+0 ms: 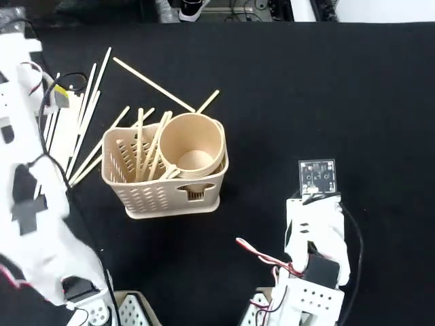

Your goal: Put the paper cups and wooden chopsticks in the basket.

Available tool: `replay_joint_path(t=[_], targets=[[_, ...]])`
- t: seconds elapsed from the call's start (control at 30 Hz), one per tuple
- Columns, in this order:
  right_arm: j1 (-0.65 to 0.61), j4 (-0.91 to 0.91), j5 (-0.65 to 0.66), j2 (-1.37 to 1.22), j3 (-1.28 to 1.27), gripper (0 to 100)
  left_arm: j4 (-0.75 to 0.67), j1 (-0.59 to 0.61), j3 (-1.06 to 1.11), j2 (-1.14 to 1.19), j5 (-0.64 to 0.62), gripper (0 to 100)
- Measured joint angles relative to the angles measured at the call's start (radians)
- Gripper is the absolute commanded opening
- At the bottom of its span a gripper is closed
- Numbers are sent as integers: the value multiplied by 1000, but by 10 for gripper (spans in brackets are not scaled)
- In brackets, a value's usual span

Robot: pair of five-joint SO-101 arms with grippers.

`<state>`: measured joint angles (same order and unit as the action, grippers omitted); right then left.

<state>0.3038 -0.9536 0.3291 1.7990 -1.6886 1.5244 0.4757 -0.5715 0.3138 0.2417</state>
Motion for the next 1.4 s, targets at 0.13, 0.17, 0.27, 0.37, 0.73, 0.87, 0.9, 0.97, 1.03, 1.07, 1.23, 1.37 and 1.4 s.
replay_joint_path(t=[0.13, 0.17, 0.27, 0.37, 0.73, 0.87, 0.9, 0.97, 1.03, 1.07, 1.23, 1.37, 1.4], targets=[[0, 0, 0, 0, 0, 13, -43, 5, -87, 238, 48, 217], [0, 0, 0, 0, 0, 13, -54, 5, -110, 298, 61, 190], [0, 0, 0, 0, 0, 13, -72, 5, -184, 460, 100, 92], [0, 0, 0, 0, 0, 14, -68, 5, -265, 589, 123, 66], [0, 0, 0, 0, 0, 14, 117, 5, -572, 784, 195, 24], [0, 0, 0, 0, 0, 14, 172, 5, -638, 825, 195, 27], [0, 0, 0, 0, 0, 14, 190, 5, -654, 830, 196, 27], [0, 0, 0, 0, 0, 14, 216, 5, -684, 841, 195, 27], [0, 0, 0, 0, 0, 14, 224, 5, -726, 847, 193, 27], [0, 0, 0, 0, 0, 14, 227, 6, -740, 848, 190, 27], [0, 0, 0, 0, 0, 14, 232, 8, -743, 819, 84, 27], [0, 0, 0, 0, 0, 14, 232, -11, -623, 690, 3, 27], [0, 0, 0, 0, 0, 14, 232, -20, -578, 640, -17, 27]])
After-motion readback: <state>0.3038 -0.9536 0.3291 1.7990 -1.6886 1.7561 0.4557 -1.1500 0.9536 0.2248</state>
